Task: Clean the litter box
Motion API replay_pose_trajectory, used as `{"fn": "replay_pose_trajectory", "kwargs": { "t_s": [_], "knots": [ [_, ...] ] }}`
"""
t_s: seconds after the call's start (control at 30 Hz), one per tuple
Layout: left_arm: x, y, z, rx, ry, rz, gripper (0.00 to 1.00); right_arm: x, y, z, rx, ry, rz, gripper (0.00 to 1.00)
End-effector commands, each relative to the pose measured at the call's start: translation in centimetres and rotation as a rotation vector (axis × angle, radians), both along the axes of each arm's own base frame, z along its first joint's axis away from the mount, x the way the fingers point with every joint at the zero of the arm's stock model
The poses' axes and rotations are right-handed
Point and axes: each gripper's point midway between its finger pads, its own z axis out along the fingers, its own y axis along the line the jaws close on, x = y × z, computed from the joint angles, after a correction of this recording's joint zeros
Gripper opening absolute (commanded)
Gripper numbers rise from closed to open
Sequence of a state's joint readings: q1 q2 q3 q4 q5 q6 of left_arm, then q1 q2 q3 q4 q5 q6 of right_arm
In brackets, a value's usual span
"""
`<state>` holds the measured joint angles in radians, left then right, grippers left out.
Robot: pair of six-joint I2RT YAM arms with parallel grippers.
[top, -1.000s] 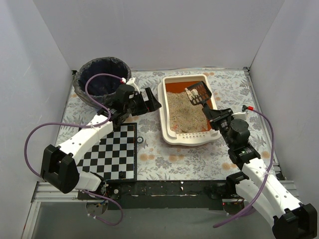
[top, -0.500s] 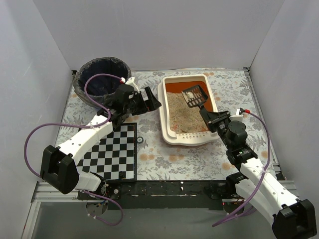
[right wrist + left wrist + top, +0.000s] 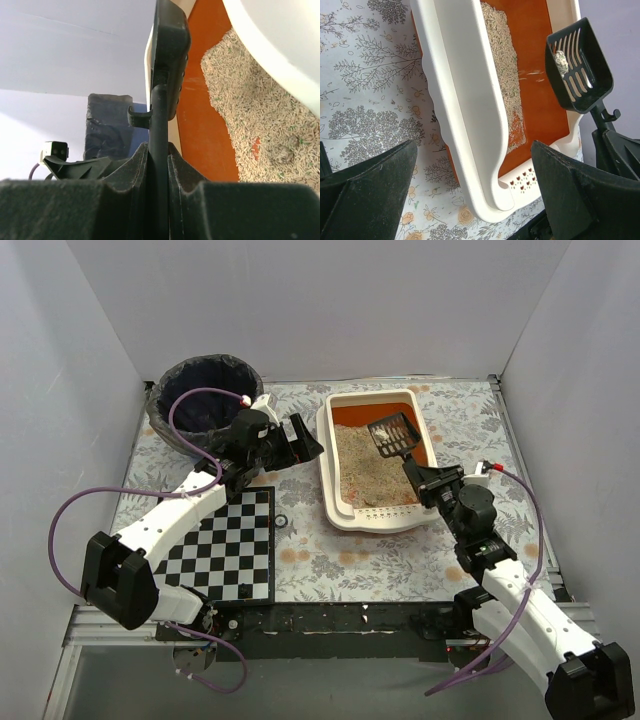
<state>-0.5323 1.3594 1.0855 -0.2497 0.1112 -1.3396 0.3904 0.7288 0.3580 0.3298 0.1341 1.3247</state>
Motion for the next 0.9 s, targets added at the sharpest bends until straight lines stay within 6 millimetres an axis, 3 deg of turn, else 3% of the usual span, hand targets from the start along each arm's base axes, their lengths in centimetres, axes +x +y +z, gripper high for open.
{"fn": "replay_pose_trajectory", "kwargs": {
  "t_s": [0.0,0.1,0.2,0.3,0.43,0.53,0.63,0.67,0.77,0.87],
  "knots": [
    [0.8,0.2,2.2,-0.019,-0.068,0.028,0.98,0.0,-0.4,3.8,0.02,-0.137,-0.015,0.01],
    [0.8,0.1,2.1,-0.016,-0.062,0.018,0.98,0.3,-1.9,2.9,0.017,-0.07,-0.098,0.01],
    [0.8,0.2,1.7,-0.01,-0.056,0.027,0.98,0.2,-1.0,3.0,0.005,-0.097,-0.046,0.01],
    [0.6,0.3,1.7,-0.012,-0.054,0.027,0.98,0.9,-3.4,2.1,-0.025,-0.012,-0.188,0.01],
    [0.7,0.0,1.8,-0.019,-0.05,0.021,0.98,0.9,0.2,3.7,-0.001,-0.148,0.005,0.01],
    [0.8,0.0,1.8,-0.013,-0.043,0.021,0.98,1.7,-1.5,1.2,-0.032,0.017,-0.105,0.01],
    [1.1,0.2,1.6,-0.006,-0.047,0.04,0.98,1.1,0.8,4.0,-0.055,-0.177,0.035,0.01],
    [1.3,0.3,1.8,-0.007,-0.051,0.045,0.98,1.4,0.7,4.0,-0.071,-0.183,0.027,0.01],
    [1.3,0.2,1.9,-0.002,-0.051,0.039,0.98,2.2,-2.4,1.4,-0.1,0.002,-0.145,0.01],
    [1.4,0.4,1.9,0.0,-0.062,0.05,0.98,1.5,0.6,3.6,-0.108,-0.185,0.029,0.01]
  ]
}}
